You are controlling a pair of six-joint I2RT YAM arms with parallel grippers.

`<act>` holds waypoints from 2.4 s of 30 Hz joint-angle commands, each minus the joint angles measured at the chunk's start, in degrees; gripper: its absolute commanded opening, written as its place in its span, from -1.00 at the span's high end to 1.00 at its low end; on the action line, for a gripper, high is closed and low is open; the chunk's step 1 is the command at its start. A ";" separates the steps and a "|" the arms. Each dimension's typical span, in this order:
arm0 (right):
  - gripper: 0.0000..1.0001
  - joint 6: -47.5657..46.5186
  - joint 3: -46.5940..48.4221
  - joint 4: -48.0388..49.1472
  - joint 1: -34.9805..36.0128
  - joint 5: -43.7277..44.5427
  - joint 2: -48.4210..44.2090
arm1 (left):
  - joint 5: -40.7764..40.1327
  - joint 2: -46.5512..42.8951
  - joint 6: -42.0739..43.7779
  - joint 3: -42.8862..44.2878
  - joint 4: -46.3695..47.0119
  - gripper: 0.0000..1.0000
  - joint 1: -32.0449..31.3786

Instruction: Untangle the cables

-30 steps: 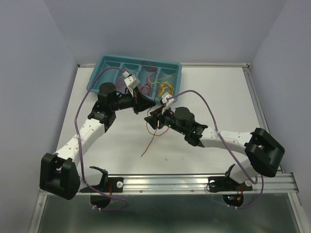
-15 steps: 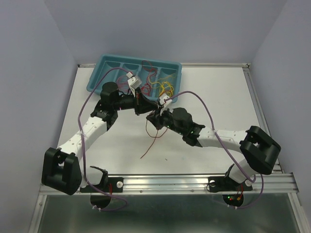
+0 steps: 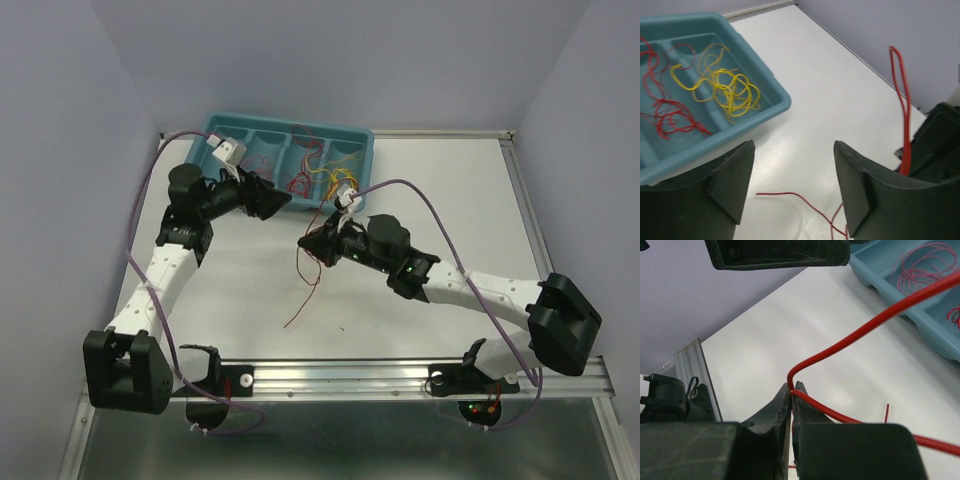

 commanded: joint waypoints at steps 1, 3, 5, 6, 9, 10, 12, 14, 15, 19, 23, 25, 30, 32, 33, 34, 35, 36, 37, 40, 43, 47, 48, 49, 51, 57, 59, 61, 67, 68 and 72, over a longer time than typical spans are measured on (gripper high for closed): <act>0.99 2.10 7.09 -8.97 0.69 -2.29 -1.46 | -2.06 -4.39 3.01 3.66 -2.00 -0.71 2.49; 0.99 1.92 8.85 -13.46 0.69 -2.73 -0.75 | -3.83 -6.32 5.82 4.97 -3.14 -0.84 2.84; 0.99 2.01 10.52 -15.41 0.69 -3.60 -0.23 | -6.11 -7.73 7.32 5.77 -4.38 -0.91 2.93; 0.99 2.01 11.57 -16.81 0.69 -4.22 0.30 | -6.38 -9.22 8.46 6.21 -4.47 -0.98 2.93; 0.99 1.75 12.72 -18.75 0.69 -6.16 0.92 | -4.29 -10.90 10.83 8.22 -6.13 -0.98 2.93; 0.99 1.05 13.42 -19.36 0.69 -6.68 1.18 | -1.67 -10.55 11.37 9.11 -8.31 -0.98 2.93; 0.99 0.34 14.13 -21.47 0.69 -8.09 1.53 | 1.68 -9.24 11.46 10.86 -9.65 -0.98 2.93; 0.99 -1.41 15.01 -22.88 0.69 -9.67 2.41 | 5.91 -7.92 10.06 11.40 -10.44 -0.98 2.84; 0.99 -1.77 15.36 -23.23 0.69 -11.07 2.67 | 7.31 -6.52 9.44 11.57 -10.62 -0.98 2.84; 0.99 -2.82 15.36 -23.33 0.69 -10.73 2.77 | 10.76 -3.52 7.42 11.40 -11.14 -0.98 2.14; 0.99 -3.97 15.19 -23.24 0.69 -11.69 2.68 | 7.16 -1.33 9.43 10.96 -13.17 -0.98 -0.58; 0.99 -4.23 15.27 -23.15 0.86 -11.70 2.76 | 6.36 -0.45 10.14 11.40 -14.66 -0.98 -1.29; 0.99 -4.58 15.62 -23.06 1.30 -11.26 3.64 | 3.38 2.01 11.28 13.94 -17.12 -0.98 -4.36; 0.99 -4.67 15.89 -23.06 1.57 -11.17 3.99 | 2.23 2.72 11.72 14.30 -19.05 -0.98 -5.59; 0.99 -4.76 15.89 -23.06 1.74 -11.17 4.08 | 1.71 3.07 11.98 14.30 -19.41 -0.98 -6.38; 0.99 -4.76 15.98 -23.06 1.83 -11.17 4.17 | 0.57 3.60 12.25 14.65 -20.02 -0.98 -7.35; 0.99 -4.85 16.15 -23.06 1.92 -11.08 4.43 | 0.12 4.04 12.25 14.83 -20.29 -0.98 -7.96; 0.99 -4.85 16.15 -22.97 2.09 -11.17 4.52 | -0.40 5.35 12.25 15.44 -20.64 -0.98 -8.32; 0.99 -4.93 16.15 -22.97 2.18 -11.26 4.70 | -1.19 6.05 12.51 15.70 -21.08 -0.97 -8.58; 0.99 -5.46 16.33 -22.89 2.62 -11.52 4.87 | -2.34 9.21 14.35 16.23 -21.43 -0.83 -9.55; 0.99 -6.07 16.15 -22.89 3.59 -11.09 4.35 | -5.13 10.89 15.67 16.06 -22.04 -0.40 -9.90; 0.99 -7.04 15.45 -22.97 4.20 -10.55 2.68 | -10.60 13.87 17.43 15.97 -22.92 0.10 -9.90; 0.99 -7.04 15.28 -22.97 4.29 -10.47 2.33 | -11.13 14.49 17.87 15.97 -23.27 0.10 -9.90; 0.99 -7.22 14.93 -22.89 4.47 -10.55 1.28 | -11.74 15.02 18.31 16.32 -24.23 0.27 -9.90; 0.99 -7.48 14.57 -22.89 4.73 -9.51 -0.65 | -12.88 17.04 19.71 17.28 -26.25 0.48 -9.90; 0.99 -8.10 9.66 -19.74 4.73 -3.10 -7.95 | -10.97 19.24 21.65 17.38 -28.02 1.00 -9.90; 0.99 -7.84 7.99 -17.97 4.82 -1.68 -10.58 | -9.38 19.16 22.09 17.29 -28.72 1.00 -9.90; 0.99 -7.75 5.26 -15.43 4.82 1.82 -14.27 | -6.83 18.98 22.53 16.85 -29.08 1.00 -9.90; 0.99 -7.57 -3.97 -5.66 4.82 10.27 -24.12 | -3.66 20.03 24.20 16.32 -30.48 1.00 -10.52; 0.99 -7.83 -4.76 -4.70 4.82 10.54 -25.09 | -3.83 20.47 24.55 16.50 -30.83 1.00 -10.87; 0.99 -8.71 -9.24 2.40 4.82 14.57 -28.96 | -4.72 21.96 25.17 17.11 -32.24 1.00 -13.33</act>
